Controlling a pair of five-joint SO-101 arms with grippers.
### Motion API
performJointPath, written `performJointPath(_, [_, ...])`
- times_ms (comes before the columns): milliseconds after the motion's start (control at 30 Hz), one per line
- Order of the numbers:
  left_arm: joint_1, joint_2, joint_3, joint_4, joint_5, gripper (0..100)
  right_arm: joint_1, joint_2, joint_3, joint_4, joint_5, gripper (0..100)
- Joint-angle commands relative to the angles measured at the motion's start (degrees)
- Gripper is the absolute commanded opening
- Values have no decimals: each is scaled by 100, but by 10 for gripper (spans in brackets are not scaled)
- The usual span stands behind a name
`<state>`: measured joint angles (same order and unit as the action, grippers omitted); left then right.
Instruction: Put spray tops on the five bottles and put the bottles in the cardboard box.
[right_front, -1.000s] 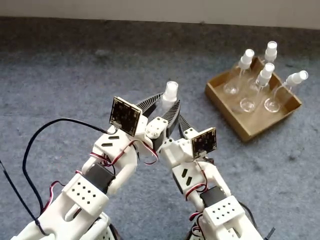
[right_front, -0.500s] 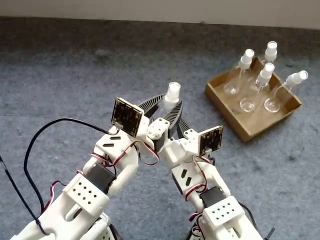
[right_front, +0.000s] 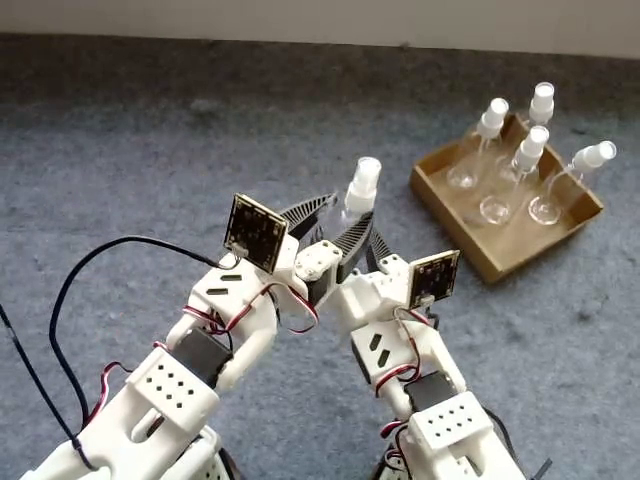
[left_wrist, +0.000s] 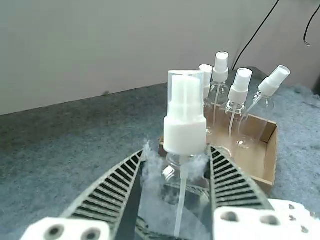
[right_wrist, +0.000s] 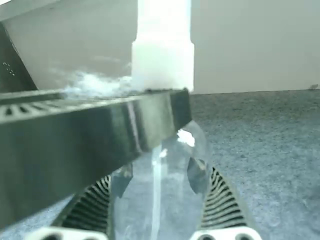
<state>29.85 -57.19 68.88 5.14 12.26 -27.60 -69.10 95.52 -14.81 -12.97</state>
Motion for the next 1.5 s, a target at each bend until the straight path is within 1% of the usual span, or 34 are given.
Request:
performJointPath(0, [75,-92,-119,18,-132,156,92,-75,708,-4,-70,26])
performJointPath(67, [75,-303,-92,18,-431,171,92,-75,708,-4,-70,26])
performJointPath(133, [75,-690,-66,44,-589,177,92,-75,708,-4,-70,26])
performJointPath(167, [75,-910,-66,185,-624,177,92,-75,708,-4,-70,26])
performJointPath(333, [40,-2141,-92,1398,-642,178,92,-75,708,-13,-70,26])
performJointPath(467, [-488,-3116,-57,1960,-615,178,92,-75,708,-13,-70,26])
performJointPath(500, [-629,-3292,-22,2207,-607,175,92,-75,708,-13,-70,26])
performJointPath(567, [-760,-3670,207,2743,-607,132,92,-75,708,-13,-70,26])
performJointPath(633, [-760,-4022,541,3068,-607,54,92,-75,708,-13,-70,26])
performJointPath(667, [-752,-4189,708,3103,-607,11,92,-75,708,-13,-70,26])
performJointPath(700, [-743,-4365,901,3112,-607,0,101,-75,708,-13,-70,26])
performJointPath(833, [-743,-4848,1701,3095,-607,50,110,-75,699,-13,-70,28])
performJointPath(967, [-725,-4752,1974,3138,-607,27,242,-75,673,-13,-62,28])
performJointPath(1033, [-462,-4752,2000,3446,-607,6,462,-75,664,-57,-62,28])
performJointPath(1100, [4,-4752,1965,3947,-624,5,673,-75,655,-57,-62,28])
performJointPath(1167, [409,-4752,1938,4229,-642,5,734,-75,655,-57,-62,28])
performJointPath(1333, [875,-4752,2211,4229,-624,5,523,-110,593,-66,-70,28])
performJointPath(1467, [1270,-4752,2281,4220,-624,5,382,-637,549,-66,-70,28])
